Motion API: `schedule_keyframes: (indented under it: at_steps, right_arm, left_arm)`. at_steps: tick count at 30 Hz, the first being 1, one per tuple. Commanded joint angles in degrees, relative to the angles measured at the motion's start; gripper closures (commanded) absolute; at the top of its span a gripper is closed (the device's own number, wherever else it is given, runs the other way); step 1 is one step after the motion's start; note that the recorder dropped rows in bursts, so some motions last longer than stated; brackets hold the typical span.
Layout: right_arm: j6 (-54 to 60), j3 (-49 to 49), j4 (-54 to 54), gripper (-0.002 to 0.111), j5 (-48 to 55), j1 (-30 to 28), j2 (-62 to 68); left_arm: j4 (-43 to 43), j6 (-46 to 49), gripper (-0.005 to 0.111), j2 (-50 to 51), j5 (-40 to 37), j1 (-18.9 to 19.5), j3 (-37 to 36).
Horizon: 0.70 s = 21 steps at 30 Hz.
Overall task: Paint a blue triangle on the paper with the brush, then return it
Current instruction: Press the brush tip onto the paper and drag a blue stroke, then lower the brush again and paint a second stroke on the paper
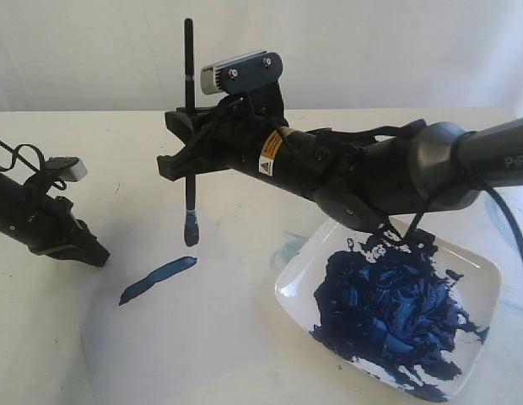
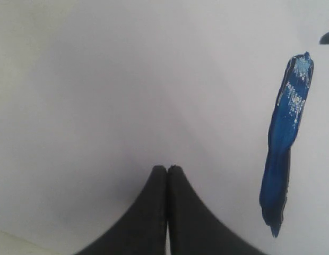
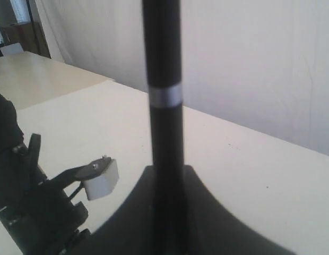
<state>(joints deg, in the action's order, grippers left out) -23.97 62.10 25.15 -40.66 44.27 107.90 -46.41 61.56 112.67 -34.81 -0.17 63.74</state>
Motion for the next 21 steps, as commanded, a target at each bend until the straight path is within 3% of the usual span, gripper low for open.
schedule_keyframes:
  at_steps: [1, 7, 14, 21]
  right_arm:
    - [-2.2, 0.12, 2.96, 0.108, -1.44, 0.13, -2.14]
    - [-8.0, 0.12, 13.42, 0.108, -4.21, 4.36, -2.14]
    - [-6.03, 0.12, 11.64, 0.108, -6.23, 8.4, -0.55]
    - [-4.16, 0.12, 7.27, 0.108, -10.96, 8.62, 3.01]
  left_arm:
    - [0.3, -0.15, 0.107, 0.12, -1.45, -0.12, -0.32]
    - [0.3, -0.15, 0.107, 0.12, -1.45, -0.12, -0.32]
    - [0.3, -0.15, 0.107, 0.12, -1.45, -0.12, -0.32]
    - [0.3, -0.15, 0.107, 0.12, -1.88, -0.12, -0.32]
